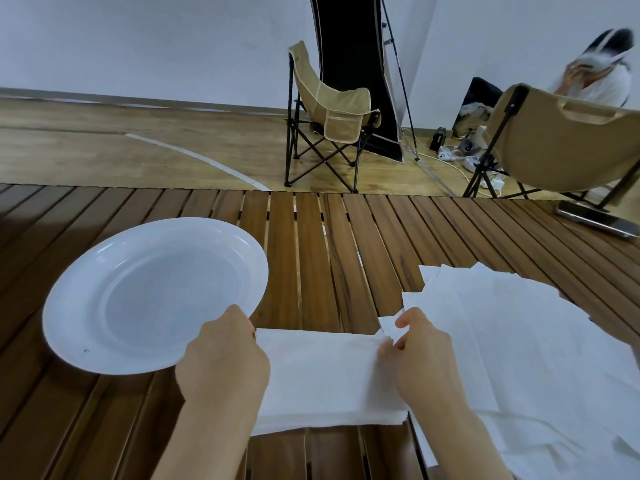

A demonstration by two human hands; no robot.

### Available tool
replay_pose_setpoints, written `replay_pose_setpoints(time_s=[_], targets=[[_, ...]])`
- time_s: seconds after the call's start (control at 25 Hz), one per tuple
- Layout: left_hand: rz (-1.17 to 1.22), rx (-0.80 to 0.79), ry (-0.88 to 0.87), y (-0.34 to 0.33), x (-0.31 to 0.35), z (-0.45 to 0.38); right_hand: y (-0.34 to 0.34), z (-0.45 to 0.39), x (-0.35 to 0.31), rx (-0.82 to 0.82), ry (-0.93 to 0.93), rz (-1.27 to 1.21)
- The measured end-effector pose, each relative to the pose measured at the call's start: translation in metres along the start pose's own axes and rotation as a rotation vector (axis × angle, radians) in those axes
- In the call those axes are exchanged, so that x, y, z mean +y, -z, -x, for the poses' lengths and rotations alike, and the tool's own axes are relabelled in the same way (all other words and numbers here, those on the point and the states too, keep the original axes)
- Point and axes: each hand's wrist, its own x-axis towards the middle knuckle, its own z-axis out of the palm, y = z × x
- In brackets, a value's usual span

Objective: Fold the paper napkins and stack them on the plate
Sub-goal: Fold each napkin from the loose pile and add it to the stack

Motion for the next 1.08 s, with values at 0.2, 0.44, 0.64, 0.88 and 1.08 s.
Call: replay_pose_setpoints(time_s=[0.2,0.44,0.64,0.88,1.08], targets=[[-0.085,-0.097,0.055,0.002,0.002,0.0,0.0,-0.004,0.001,-0.003,-0.042,0.013],[-0.017,-0.178,0.057,0.006,0.006,0.0,0.006,-0.006,0.002,-0.002,-0.004,-0.033],[0.027,-0.144,-0.028,0.014,0.004,0.012,0.038,0.011,0.004,0.04,0.03,0.251],[0.227,-0.147,-0.158,0.026,0.007,0.041,0.055,0.043,0.019,-0.346,-0.097,0.566],[0.273,-0.183,-0.23,0.021,0.009,0.036,0.061,0.036,0.016,-0.305,-0.097,0.512]])
